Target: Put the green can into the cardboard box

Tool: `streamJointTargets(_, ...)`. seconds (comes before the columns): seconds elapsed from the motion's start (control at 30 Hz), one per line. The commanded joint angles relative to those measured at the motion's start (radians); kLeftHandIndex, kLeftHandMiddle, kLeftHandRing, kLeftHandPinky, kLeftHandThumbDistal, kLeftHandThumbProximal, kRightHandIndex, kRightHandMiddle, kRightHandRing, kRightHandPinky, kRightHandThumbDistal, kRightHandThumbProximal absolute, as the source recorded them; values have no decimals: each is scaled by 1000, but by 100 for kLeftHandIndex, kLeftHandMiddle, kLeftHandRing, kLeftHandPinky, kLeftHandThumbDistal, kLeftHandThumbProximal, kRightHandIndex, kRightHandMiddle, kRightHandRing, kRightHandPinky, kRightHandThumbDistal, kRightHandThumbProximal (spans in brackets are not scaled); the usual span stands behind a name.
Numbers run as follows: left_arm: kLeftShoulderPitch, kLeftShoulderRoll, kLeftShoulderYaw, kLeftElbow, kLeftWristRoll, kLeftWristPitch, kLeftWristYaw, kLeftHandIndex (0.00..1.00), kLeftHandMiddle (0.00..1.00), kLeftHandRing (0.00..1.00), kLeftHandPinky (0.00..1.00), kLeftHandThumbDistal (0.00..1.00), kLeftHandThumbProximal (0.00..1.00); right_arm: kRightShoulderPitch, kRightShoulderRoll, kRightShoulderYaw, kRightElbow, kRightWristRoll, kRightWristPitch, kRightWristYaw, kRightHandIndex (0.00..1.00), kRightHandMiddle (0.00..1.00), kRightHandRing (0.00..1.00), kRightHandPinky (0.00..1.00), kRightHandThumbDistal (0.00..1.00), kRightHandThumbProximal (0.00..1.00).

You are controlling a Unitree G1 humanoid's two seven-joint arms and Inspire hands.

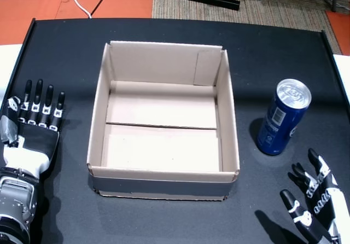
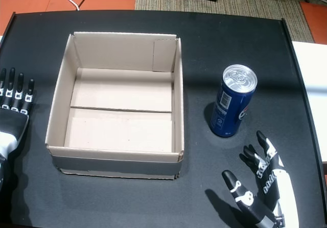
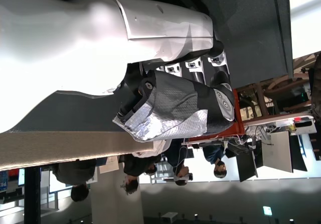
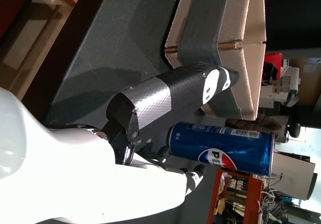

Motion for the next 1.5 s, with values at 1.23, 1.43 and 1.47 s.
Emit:
streamJointTargets(1.23,71,-11,-4,46,27,17,54,58,53,61,72,0,54,-57,-63,13,-6,-46,67,-63,94,93,95,100,100,54)
streamJointTargets(1.43,69,-8,-1,46,25,20,60,57,52,59,72,0,52,-70,-70,25,-3,-90,55,-103,90,91,94,100,100,55)
streamJointTargets(1.47,69,-8,1,47,23,22,60,58,52,59,72,0,52,-72,-72,27,-2,-99,51,-114,89,90,94,100,100,56)
